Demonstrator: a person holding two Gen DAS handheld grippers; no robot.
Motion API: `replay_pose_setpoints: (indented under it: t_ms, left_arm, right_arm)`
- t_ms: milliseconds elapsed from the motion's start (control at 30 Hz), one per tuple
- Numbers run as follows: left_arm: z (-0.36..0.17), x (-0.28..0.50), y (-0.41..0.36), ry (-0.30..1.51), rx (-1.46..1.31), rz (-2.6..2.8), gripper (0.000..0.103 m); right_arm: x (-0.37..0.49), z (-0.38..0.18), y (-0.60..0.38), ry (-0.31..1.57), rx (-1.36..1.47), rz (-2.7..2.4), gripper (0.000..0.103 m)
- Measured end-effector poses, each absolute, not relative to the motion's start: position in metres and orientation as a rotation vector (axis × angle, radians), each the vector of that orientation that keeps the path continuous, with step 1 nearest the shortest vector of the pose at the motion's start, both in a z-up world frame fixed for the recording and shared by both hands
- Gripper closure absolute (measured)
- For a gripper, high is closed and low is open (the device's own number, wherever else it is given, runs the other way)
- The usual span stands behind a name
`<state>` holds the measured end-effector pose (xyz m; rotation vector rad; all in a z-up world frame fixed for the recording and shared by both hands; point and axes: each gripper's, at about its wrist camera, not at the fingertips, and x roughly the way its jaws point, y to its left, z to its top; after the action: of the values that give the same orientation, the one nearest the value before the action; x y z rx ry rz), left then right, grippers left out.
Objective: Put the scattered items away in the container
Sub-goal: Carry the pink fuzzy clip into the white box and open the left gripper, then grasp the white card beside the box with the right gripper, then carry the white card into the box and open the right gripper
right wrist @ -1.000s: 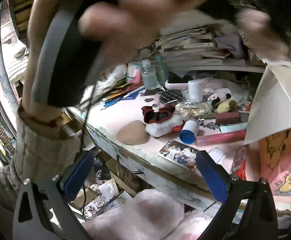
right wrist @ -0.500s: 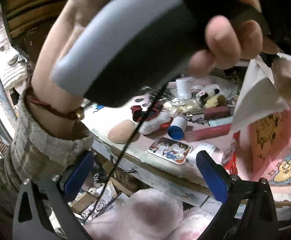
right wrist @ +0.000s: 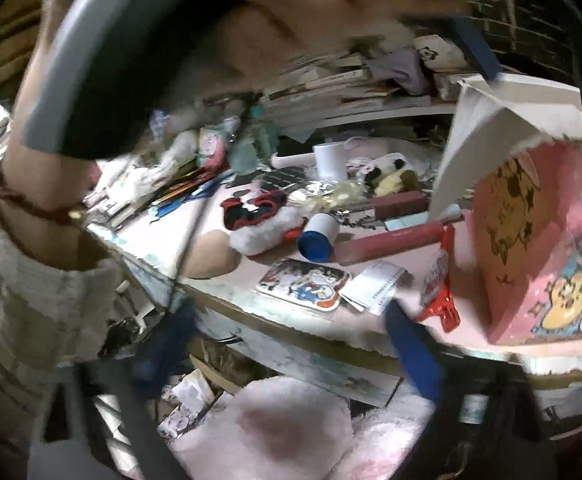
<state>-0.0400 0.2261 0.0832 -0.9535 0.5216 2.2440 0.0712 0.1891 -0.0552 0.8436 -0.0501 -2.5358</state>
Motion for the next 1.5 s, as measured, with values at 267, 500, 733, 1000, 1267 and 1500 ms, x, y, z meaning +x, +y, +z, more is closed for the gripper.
replay_pose_setpoints:
  t_ms: [267,500,733,1000,1267,1500]
  left_arm:
    - [0.097,-0.021,0.153,0.359,-0.875,2.51,0.025]
    - [0.078,0.006,0.087,0.267,-0.837,2.681,0.025]
    - [0.052,0.015,0.039,0.137,-0.865,2.769,0.025]
    - [0.027,0.014,0.012,0.04,-0.939,2.781,0.025]
    - [0.018,0.015,0.005,-0.002,-0.968,2.774,0.025]
    - [0.018,0.014,0.005,-0.008,-0.967,2.772,0.025]
  right_arm:
    - [0.074,-0.068,0.195,-0.114,0.771,-2.684,0.047]
    - [0.062,-0.069,0.198,-0.134,0.76,-2.826,0.062]
    - [0.039,-0.075,0.194,-0.13,0.816,-2.886,0.063]
    - [0.031,-0.083,0.192,-0.132,0.839,-2.934,0.072]
    - [0.032,-0.083,0.192,-0.104,0.822,-2.96,0.083]
    - [0.039,-0.077,0.191,-0.095,0.774,-2.974,0.083]
